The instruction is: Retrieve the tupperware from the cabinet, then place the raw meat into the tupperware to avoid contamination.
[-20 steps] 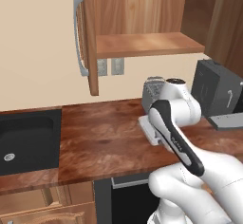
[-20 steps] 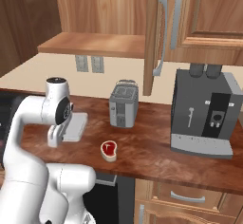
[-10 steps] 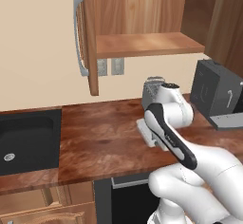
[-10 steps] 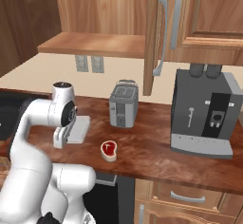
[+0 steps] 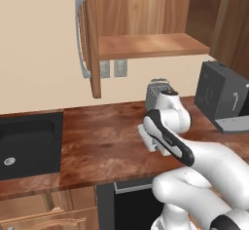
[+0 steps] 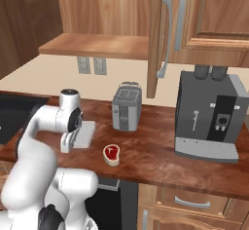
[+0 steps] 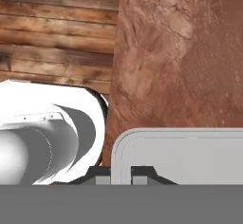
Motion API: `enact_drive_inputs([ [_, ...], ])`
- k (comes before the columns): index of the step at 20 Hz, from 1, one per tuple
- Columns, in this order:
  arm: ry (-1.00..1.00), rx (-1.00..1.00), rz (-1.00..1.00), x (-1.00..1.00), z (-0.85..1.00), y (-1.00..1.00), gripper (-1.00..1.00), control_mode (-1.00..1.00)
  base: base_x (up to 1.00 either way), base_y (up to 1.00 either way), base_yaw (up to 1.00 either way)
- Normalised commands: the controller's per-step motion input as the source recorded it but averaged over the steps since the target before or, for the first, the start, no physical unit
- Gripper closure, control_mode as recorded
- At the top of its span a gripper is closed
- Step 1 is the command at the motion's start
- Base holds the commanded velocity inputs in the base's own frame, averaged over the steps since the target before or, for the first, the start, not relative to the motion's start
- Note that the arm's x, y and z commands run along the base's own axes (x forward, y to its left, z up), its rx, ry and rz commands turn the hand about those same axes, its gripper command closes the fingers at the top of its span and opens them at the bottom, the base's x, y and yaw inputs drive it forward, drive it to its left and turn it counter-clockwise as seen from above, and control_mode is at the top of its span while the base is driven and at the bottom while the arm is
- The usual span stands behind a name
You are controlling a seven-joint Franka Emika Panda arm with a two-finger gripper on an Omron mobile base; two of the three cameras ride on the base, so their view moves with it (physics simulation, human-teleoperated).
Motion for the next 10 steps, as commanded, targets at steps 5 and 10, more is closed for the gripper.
enact_drive_inputs([
  [5,0.00,0.00,0.00,0.27,-0.27,0.00,1.00,-1.00,0.00,0.00,0.00],
  [10,0.00,0.00,0.00,0.22,-0.27,0.00,1.00,-1.00,0.00,0.00,0.00],
])
